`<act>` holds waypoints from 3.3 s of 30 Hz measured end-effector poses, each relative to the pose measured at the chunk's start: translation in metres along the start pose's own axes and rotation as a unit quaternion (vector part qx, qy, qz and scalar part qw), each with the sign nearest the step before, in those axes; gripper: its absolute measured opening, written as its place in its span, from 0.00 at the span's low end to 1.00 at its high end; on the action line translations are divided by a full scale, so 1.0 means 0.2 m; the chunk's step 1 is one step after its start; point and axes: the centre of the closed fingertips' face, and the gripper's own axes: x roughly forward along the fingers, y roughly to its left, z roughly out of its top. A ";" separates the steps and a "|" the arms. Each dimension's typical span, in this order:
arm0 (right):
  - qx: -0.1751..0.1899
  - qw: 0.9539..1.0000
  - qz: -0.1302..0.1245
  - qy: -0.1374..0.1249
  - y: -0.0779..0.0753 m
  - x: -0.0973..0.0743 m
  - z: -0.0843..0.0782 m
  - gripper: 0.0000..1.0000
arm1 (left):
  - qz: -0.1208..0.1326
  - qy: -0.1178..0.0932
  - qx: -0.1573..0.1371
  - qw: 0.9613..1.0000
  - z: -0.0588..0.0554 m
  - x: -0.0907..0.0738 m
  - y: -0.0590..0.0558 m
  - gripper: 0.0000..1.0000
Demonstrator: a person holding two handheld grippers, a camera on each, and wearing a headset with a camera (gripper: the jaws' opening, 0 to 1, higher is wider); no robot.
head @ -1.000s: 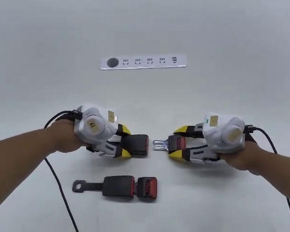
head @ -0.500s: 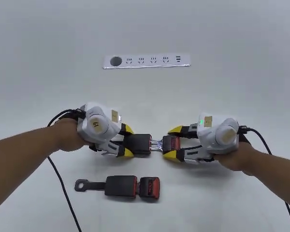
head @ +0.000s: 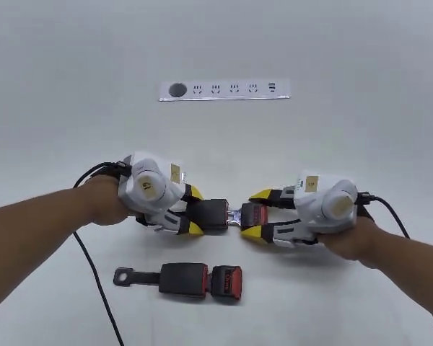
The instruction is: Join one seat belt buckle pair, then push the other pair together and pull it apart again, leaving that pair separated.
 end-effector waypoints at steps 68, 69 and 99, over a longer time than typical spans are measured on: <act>-0.003 1.000 0.003 0.008 0.02 0.10 0.05 0.36 | -0.031 0.032 0.036 0.998 -0.02 0.00 0.00 0.33; -0.003 1.000 0.003 0.008 0.02 0.10 0.06 0.36 | -0.031 0.033 0.036 0.998 -0.02 0.00 0.00 0.33; -0.023 0.999 0.016 0.035 0.00 0.04 0.02 0.36 | -0.019 0.041 0.021 0.999 -0.02 0.01 0.00 0.34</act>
